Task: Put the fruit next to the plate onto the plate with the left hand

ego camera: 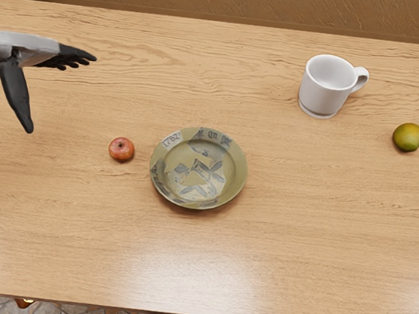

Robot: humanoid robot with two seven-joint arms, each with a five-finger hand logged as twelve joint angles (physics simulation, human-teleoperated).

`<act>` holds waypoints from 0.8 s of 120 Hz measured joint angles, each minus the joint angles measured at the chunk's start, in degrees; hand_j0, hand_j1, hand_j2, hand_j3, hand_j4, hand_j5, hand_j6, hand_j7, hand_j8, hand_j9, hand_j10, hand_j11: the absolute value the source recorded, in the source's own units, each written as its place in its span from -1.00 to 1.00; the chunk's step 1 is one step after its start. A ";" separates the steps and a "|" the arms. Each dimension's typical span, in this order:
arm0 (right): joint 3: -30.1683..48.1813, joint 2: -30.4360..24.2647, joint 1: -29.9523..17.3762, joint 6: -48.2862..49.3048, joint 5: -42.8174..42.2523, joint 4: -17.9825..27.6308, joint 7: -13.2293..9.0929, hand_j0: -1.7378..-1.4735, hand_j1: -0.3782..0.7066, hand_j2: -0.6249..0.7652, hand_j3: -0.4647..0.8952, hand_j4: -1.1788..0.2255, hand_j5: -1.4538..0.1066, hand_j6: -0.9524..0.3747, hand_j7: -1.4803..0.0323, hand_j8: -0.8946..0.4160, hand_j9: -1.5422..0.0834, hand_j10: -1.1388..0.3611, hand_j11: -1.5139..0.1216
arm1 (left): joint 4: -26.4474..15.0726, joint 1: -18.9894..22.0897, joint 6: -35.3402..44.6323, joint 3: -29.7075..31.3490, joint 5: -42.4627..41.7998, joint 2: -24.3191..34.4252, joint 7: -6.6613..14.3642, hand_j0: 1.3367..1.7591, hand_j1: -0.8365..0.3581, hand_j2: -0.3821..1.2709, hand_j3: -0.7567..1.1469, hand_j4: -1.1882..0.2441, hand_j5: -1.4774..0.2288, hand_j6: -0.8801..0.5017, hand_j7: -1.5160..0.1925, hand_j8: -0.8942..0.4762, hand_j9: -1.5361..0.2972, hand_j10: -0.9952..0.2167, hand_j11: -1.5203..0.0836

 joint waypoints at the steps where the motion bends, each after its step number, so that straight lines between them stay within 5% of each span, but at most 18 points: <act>1: 0.00 0.00 0.00 -0.01 0.00 0.00 0.00 -0.40 -0.95 -0.10 -0.32 0.68 0.86 0.43 0.96 0.36 0.90 0.52 0.85 | -0.08 0.00 0.00 0.02 0.24 0.00 -0.01 0.52 0.95 -0.53 -0.20 0.62 0.70 0.24 0.75 0.27 0.65 0.60 0.87; 12: -0.05 0.00 0.04 -0.05 -0.01 0.00 0.00 -0.40 -0.95 -0.10 -0.32 0.68 0.86 0.43 0.96 0.36 0.90 0.52 0.85 | -1.47 -0.10 0.00 0.05 1.86 -0.12 0.85 0.52 0.95 -0.53 -0.20 0.62 0.70 0.24 0.75 0.27 0.65 0.60 0.87; 28: -0.23 0.00 0.12 -0.07 -0.08 0.00 0.00 -0.40 -0.95 -0.10 -0.32 0.68 0.86 0.44 0.96 0.37 0.90 0.52 0.85 | -3.22 -0.12 0.00 -2.14 0.24 -5.73 16.65 0.52 0.95 -0.53 -0.20 0.62 0.70 0.24 0.75 0.27 0.65 0.60 0.87; 41: -0.31 0.00 0.17 -0.07 -0.09 0.00 0.00 -0.40 -0.95 -0.10 -0.32 0.68 0.86 0.43 0.96 0.36 0.90 0.52 0.85 | -5.98 -0.25 0.00 -3.10 0.33 -8.59 23.06 0.52 0.95 -0.53 -0.20 0.63 0.70 0.24 0.75 0.27 0.65 0.60 0.87; 70: -0.30 0.00 0.16 -0.07 -0.10 0.00 0.00 -0.40 -0.95 -0.10 -0.32 0.68 0.86 0.44 0.96 0.37 0.90 0.52 0.85 | -10.04 0.40 0.18 -3.27 11.42 -18.98 26.22 0.52 0.94 -0.53 -0.20 0.62 0.70 0.24 0.74 0.27 0.64 0.60 0.86; 96: -0.27 0.00 0.01 -0.07 -0.09 0.00 0.00 -0.40 -0.95 -0.10 -0.32 0.68 0.86 0.44 0.96 0.37 0.90 0.52 0.85 | -11.77 6.86 8.36 -2.59 25.22 -21.35 26.52 0.52 0.94 -0.53 -0.20 0.62 0.69 0.23 0.74 0.26 0.64 0.60 0.86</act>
